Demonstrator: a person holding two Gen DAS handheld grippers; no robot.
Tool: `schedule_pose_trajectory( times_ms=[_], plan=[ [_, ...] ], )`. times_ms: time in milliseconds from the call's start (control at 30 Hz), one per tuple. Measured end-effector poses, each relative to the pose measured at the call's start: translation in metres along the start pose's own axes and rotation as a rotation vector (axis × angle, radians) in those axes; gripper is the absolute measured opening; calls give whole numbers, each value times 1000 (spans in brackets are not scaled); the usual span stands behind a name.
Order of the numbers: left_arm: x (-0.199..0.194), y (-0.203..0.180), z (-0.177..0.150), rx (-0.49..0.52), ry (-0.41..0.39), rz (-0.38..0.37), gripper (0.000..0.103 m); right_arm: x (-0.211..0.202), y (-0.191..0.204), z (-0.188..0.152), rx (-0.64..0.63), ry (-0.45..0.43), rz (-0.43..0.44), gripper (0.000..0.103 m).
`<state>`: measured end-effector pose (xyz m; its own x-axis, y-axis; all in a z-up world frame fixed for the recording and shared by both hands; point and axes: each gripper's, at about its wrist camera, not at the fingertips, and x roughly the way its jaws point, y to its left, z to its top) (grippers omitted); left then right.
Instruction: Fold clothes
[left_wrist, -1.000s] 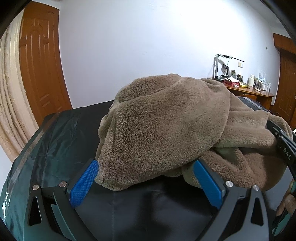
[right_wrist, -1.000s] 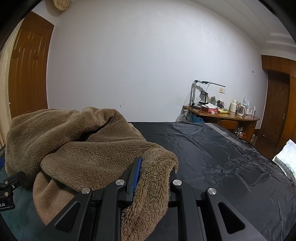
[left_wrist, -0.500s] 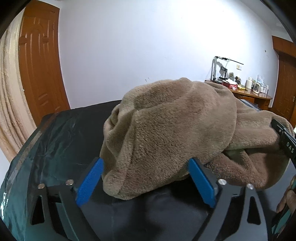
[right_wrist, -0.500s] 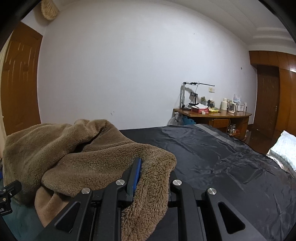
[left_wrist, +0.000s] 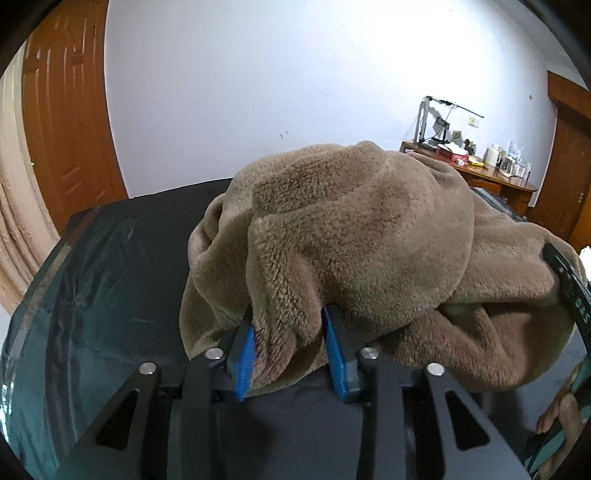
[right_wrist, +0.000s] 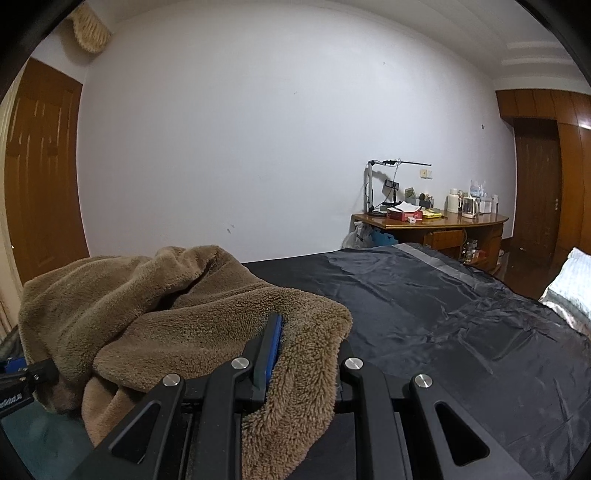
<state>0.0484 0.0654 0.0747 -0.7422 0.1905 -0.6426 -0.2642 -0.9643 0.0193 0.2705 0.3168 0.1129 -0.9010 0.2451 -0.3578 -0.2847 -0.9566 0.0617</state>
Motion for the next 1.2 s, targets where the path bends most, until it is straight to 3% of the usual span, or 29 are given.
schedule_pose_trajectory(
  times_ms=[100, 167, 267, 367, 433, 633, 833, 1033, 1100, 1167, 1200],
  plan=[
    [1, -10, 8, 30, -16, 57, 86, -2, -1, 1, 10, 4, 15, 17],
    [-2, -13, 14, 38, -38, 88, 88, -2, -3, 1, 18, 10, 25, 17],
    [-6, 0, 17, -5, -48, 61, 90, -1, -5, 2, 31, 21, 39, 17],
    [-10, 20, 10, -60, -62, 44, 102, 0, -6, 3, 41, 32, 52, 17],
    [-5, 30, 6, -79, -59, 66, 102, 1, -9, 3, 59, 47, 66, 18],
    [11, 38, 10, -148, -19, 29, 102, 6, -20, 5, 130, 82, 132, 20],
    [11, 48, -3, -167, -20, 2, 102, 13, -39, 11, 188, 110, 277, 23],
    [23, 53, -4, -179, -17, -12, 102, 12, -40, 22, 128, 136, 356, 24],
    [26, 53, -3, -174, -16, -8, 102, 11, -35, 21, 86, 164, 394, 32],
    [27, 53, -2, -177, -4, -16, 102, 10, -33, 19, 45, 212, 450, 60],
    [28, 53, -1, -179, 3, -20, 102, 10, -33, 18, 25, 236, 476, 64]
  ],
)
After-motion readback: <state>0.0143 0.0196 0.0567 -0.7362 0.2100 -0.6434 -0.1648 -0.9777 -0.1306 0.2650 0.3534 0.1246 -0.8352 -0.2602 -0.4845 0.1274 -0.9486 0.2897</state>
